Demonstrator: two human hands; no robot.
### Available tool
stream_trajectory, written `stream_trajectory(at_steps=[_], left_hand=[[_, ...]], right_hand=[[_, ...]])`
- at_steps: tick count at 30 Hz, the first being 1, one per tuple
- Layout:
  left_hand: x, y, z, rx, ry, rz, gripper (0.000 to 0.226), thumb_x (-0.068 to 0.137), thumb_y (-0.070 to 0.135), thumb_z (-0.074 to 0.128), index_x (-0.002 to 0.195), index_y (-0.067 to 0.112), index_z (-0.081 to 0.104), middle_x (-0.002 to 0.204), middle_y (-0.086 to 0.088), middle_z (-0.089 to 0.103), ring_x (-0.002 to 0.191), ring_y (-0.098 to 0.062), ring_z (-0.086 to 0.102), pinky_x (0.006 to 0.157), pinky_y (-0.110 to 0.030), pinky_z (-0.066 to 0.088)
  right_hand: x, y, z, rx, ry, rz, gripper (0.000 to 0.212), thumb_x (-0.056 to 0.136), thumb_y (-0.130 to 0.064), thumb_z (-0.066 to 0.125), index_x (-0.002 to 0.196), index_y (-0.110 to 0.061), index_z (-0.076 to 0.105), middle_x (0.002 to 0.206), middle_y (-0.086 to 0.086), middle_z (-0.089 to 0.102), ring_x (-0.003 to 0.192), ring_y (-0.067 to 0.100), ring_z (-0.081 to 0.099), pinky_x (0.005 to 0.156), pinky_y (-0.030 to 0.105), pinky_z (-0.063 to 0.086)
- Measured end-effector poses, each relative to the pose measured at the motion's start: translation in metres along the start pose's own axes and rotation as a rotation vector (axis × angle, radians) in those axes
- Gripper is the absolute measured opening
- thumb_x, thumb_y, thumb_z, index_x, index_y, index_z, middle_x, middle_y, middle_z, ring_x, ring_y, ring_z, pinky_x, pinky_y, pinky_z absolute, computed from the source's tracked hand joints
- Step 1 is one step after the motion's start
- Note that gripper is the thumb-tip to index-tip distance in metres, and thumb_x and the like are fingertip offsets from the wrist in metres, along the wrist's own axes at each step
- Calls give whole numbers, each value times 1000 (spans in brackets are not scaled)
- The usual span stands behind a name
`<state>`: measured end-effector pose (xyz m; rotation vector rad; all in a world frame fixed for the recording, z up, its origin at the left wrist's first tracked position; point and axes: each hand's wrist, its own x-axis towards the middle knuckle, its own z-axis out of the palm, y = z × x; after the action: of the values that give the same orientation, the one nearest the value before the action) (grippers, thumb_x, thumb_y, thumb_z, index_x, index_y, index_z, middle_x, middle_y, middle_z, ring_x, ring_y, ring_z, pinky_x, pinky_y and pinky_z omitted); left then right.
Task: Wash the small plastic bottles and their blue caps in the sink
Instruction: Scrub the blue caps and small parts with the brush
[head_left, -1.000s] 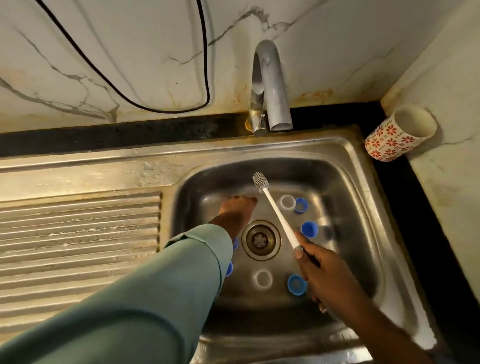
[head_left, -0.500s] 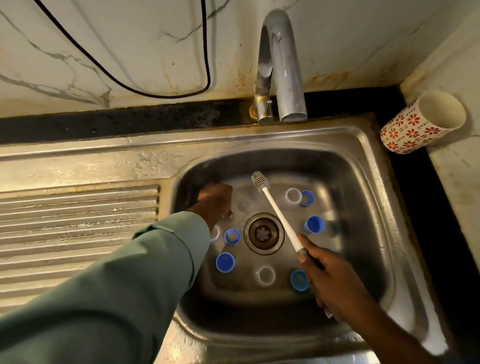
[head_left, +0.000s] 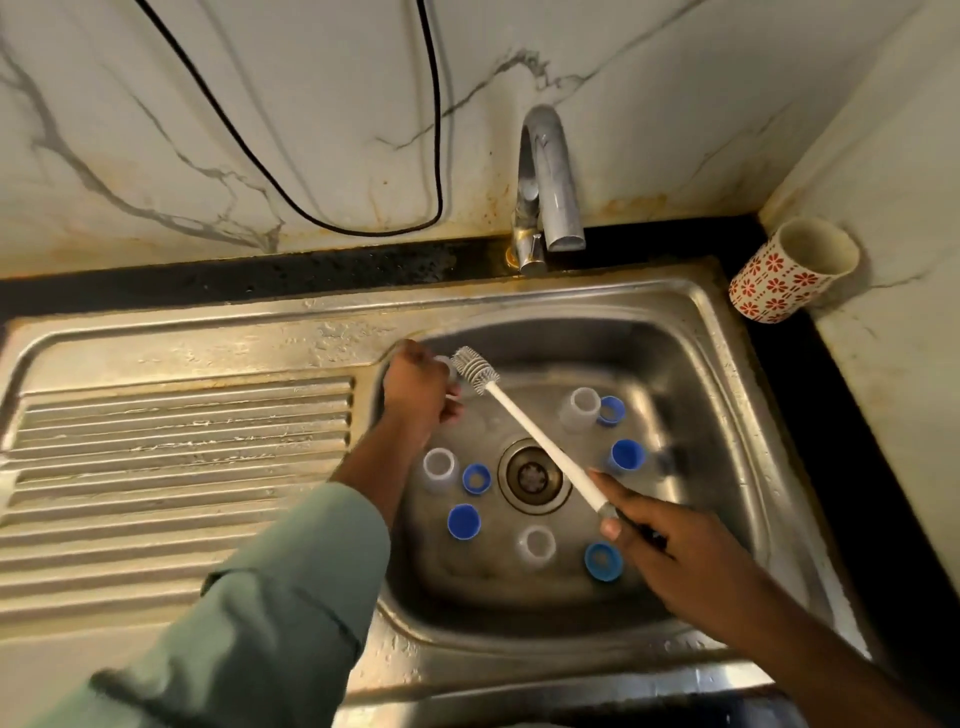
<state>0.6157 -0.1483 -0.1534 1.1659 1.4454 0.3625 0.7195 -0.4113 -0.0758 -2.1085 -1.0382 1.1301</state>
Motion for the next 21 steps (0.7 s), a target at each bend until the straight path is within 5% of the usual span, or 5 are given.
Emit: stream_trajectory(at_steps=[5, 10, 12, 16, 21], left_hand=[[-51, 6, -21, -404, 3, 70, 36, 99, -2, 48, 111, 24, 71, 101, -14, 73, 59, -19, 64, 47, -29, 51], [-89, -4, -37, -363, -75, 207, 51, 92, -15, 42, 111, 18, 75, 108, -6, 73, 78, -22, 68, 63, -29, 55], [-100, -10, -46, -352, -20, 211, 41, 93, -12, 45, 104, 14, 76, 95, 1, 76, 66, -21, 67, 57, -29, 56], [-104, -25, -62, -357, 99, 23, 26, 94, -3, 45, 86, 12, 65, 66, -6, 61, 38, -15, 52, 36, -20, 42], [-105, -39, -86, -579, -55, -178, 26, 94, 7, 31, 85, 5, 55, 56, -7, 45, 53, -22, 46, 47, -22, 48]], right_hand=[[-25, -3, -3, -208, 29, -105, 51, 96, -37, 55, 136, -55, 30, 68, -7, 55, 58, 0, 51, 63, 14, 47], [-46, -8, 2, -258, 95, -166, 49, 97, -36, 55, 139, -53, 37, 63, -8, 49, 54, 1, 48, 57, 11, 43], [-53, -10, 7, -263, 89, -185, 46, 97, -35, 56, 139, -47, 44, 59, -8, 48, 52, 2, 46, 55, 13, 42], [-58, -21, 24, -229, 83, -186, 41, 98, -33, 55, 138, -39, 50, 60, -21, 55, 53, -5, 49, 55, 14, 45], [-63, -40, 49, -152, 146, -189, 40, 97, -26, 57, 136, -34, 53, 65, -38, 47, 60, -26, 48, 59, 1, 38]])
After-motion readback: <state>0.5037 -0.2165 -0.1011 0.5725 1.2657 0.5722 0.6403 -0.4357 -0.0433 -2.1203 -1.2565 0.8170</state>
